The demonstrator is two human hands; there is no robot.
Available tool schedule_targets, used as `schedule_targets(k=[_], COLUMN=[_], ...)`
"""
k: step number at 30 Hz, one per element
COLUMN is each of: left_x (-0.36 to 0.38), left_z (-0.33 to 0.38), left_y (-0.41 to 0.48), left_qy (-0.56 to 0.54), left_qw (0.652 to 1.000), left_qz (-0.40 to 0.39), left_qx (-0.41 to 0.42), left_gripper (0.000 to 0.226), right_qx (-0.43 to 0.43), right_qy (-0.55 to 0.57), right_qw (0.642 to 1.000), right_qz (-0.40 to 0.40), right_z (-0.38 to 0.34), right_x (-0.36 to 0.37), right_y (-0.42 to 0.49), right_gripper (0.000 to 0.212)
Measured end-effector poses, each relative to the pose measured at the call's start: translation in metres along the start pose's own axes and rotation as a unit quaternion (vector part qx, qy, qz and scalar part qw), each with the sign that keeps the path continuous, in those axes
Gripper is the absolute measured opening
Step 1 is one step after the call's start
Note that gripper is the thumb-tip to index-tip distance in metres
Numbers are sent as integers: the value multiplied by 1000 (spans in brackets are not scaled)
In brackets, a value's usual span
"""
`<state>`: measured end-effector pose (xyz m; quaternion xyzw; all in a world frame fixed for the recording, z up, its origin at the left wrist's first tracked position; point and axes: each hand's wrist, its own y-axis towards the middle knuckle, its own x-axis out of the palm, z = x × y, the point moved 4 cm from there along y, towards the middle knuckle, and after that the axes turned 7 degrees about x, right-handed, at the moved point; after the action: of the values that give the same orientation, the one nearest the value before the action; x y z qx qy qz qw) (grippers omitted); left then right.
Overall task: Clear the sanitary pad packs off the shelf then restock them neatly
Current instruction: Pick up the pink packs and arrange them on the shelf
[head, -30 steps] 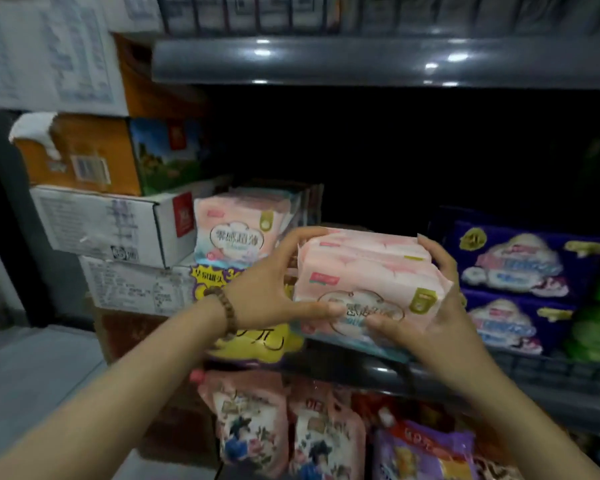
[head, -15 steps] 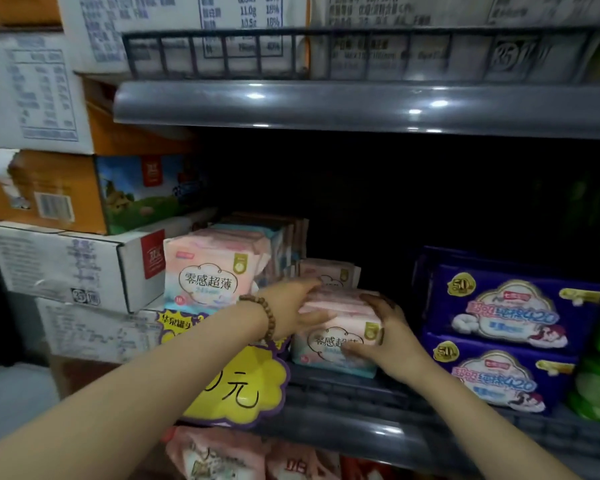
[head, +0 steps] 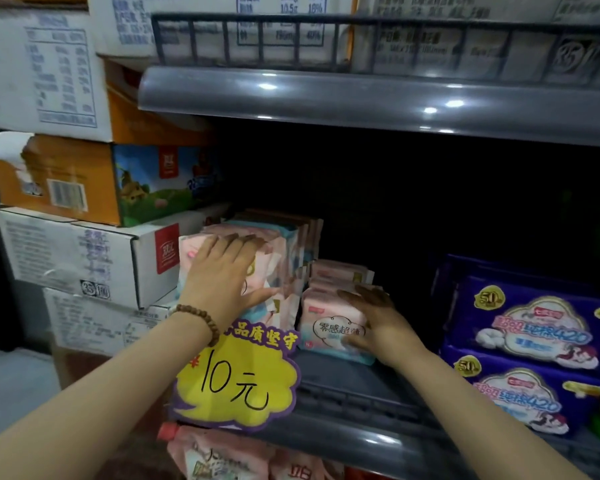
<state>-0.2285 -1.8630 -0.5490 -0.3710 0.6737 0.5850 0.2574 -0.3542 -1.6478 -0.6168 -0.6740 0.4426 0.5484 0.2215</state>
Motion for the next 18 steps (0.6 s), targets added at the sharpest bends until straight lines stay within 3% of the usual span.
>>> schedule_targets(k=[9, 15, 18], left_x=[10, 3, -9], left_z=[-3, -2, -6], left_y=[7, 6, 4], left_qy=[10, -6, -27], left_qw=[999, 999, 1000], left_qz=[46, 20, 5], left_qx=[18, 26, 15], left_gripper=[74, 78, 74], right_qx=[17, 9, -29], right_qy=[-8, 5, 22], right_qw=[1000, 999, 999], right_qz=[-16, -49, -10], right_z=[-4, -7, -21], right_x=[14, 2, -19], right_y=[50, 40, 16], right_gripper=[85, 82, 70])
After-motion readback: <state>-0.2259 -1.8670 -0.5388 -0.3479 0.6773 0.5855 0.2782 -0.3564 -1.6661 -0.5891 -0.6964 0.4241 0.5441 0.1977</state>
